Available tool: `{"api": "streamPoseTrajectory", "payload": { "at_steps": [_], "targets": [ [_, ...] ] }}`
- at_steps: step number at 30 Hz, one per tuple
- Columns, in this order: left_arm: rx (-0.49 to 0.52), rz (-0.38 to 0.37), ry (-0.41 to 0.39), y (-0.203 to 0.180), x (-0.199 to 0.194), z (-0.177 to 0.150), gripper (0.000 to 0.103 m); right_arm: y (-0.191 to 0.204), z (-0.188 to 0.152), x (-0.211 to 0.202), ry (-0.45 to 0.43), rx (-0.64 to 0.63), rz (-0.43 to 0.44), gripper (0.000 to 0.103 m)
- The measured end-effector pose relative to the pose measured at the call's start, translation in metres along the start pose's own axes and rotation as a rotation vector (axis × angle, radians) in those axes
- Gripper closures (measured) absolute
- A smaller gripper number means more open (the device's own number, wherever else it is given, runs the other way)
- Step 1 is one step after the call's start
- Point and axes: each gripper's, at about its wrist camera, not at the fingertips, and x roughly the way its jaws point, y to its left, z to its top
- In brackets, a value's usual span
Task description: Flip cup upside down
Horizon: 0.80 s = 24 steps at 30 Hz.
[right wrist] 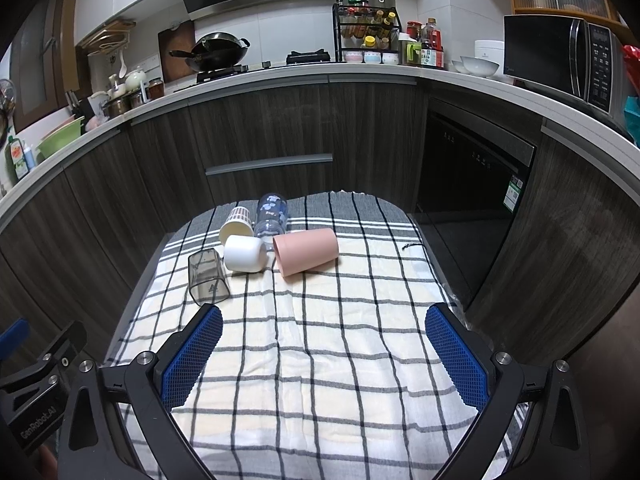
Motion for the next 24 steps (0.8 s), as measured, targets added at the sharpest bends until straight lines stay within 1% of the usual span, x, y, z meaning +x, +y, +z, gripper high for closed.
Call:
{"api": "streamPoseTrajectory", "payload": {
  "at_steps": [13,18,24],
  "targets": [
    [-0.004,-0.004,0.006,0.001,0.002,-0.002,0.000,0.000,-0.003,0.004,0.011,-0.003,0.003,0.001],
    [-0.017,-0.015,0.024,0.007,0.009,-0.007,0.000,0.010,-0.006,0.012,0.029,-0.028,0.010,0.001],
    [-0.051,0.006,0.035,0.021,0.027,-0.006,0.000,0.029,0.006,0.036,0.074,-0.079,0.048,0.001]
  ]
}}
